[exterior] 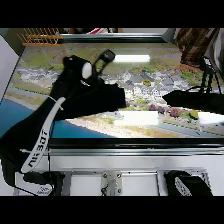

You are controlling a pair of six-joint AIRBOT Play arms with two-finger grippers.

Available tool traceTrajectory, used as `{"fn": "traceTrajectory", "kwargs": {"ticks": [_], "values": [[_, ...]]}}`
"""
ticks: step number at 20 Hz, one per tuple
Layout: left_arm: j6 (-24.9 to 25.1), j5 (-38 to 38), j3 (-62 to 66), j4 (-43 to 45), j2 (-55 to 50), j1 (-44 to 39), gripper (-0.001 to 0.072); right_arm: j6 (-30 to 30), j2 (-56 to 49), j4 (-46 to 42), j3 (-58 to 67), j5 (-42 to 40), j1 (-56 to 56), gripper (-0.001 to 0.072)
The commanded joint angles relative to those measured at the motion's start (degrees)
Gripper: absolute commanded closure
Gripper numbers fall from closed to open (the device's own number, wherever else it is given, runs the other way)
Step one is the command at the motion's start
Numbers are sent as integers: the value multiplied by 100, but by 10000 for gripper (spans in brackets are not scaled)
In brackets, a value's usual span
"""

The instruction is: Fold the clothes and pants, and hang the long-sleeved shirts on hangers.

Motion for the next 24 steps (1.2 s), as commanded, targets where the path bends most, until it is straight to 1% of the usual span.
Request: {"fn": "traceTrajectory", "kwargs": {"ticks": [1,3,4,5,6,8,9,10,12,16,17,19,21,24], "values": [[-7,973,-203,-289,-31,-1010,702,2,63,0,13,-560,-195,700],[-142,1314,85,-321,-328,-1381,702,4,190,20,13,-988,-533,700],[-391,1314,321,-328,-501,-1464,531,2,251,17,13,-1036,-699,700],[-758,1189,564,-326,-629,-1467,171,2,308,17,11,-1023,-861,699],[-1080,879,826,-323,-717,-1360,30,2,354,20,11,-968,-988,699],[-1340,146,1182,-400,-643,-868,32,4,407,22,11,-750,-1169,700],[-1563,-98,1172,-538,-463,-490,32,4,407,26,11,-590,-1202,699],[-1803,-173,981,-789,-208,-81,32,4,407,20,11,-420,-1198,700],[-2188,-22,92,-1355,487,824,32,4,396,44,9,-105,-1196,699],[-2559,420,-2693,-1567,1950,2422,31,7,393,70,9,140,-1196,699],[-2664,505,-3427,-1738,2264,2817,31,7,393,70,9,140,-1196,699],[-2721,686,-4693,-2389,2734,3532,31,26,391,72,9,136,-1196,700],[-2723,1189,-5803,-3029,3145,4164,31,26,393,118,9,133,-1196,700],[-2651,1840,-6957,-3985,3593,4861,31,26,391,258,9,133,-1193,699]]}}
